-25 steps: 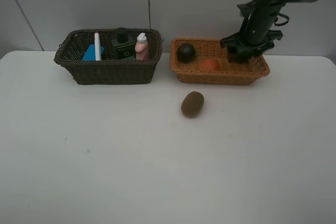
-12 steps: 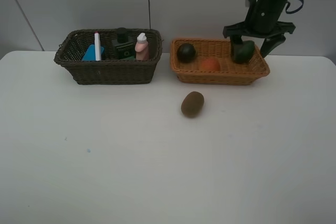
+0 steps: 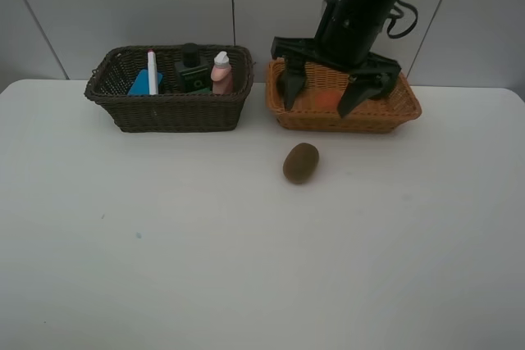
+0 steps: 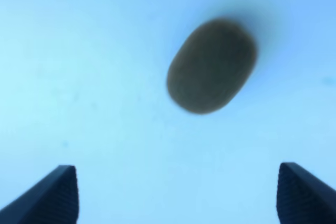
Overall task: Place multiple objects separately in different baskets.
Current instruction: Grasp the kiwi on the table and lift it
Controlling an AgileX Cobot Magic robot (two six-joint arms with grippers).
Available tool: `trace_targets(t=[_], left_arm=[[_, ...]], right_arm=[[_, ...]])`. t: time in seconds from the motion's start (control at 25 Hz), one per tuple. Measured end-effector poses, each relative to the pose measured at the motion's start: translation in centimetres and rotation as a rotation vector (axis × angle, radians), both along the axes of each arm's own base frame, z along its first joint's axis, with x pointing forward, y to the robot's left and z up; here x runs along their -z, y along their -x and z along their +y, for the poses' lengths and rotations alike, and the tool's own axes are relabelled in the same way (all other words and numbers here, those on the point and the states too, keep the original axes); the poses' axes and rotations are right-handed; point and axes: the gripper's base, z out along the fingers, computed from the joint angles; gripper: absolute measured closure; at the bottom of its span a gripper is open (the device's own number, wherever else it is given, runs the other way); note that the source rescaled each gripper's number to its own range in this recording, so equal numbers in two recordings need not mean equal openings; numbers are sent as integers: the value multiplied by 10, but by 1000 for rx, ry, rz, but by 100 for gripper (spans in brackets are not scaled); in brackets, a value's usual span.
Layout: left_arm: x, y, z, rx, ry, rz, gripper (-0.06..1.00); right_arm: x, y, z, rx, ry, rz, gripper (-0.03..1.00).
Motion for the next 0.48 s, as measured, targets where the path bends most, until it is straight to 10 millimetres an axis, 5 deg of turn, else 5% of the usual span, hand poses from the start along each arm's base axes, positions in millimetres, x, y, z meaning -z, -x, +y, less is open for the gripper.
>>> trace_targets(t=[0.48], left_arm=[[0,0,0,0,0,0,4]], right_arm=[[24,10,23,100,104,25,6]])
